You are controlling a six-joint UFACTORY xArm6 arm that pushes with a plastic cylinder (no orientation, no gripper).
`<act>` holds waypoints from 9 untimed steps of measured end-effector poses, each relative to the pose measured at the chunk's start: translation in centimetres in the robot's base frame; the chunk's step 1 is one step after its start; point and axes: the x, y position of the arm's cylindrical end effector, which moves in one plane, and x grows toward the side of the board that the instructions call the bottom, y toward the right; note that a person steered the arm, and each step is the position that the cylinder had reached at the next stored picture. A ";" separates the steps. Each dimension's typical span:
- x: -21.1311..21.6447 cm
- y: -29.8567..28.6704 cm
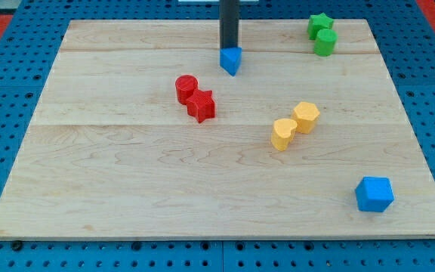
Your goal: Slide the blue triangle towards bottom center
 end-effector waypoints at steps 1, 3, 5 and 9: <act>3.1 1.7; 6.1 1.4; 8.5 -2.6; 19.1 -3.1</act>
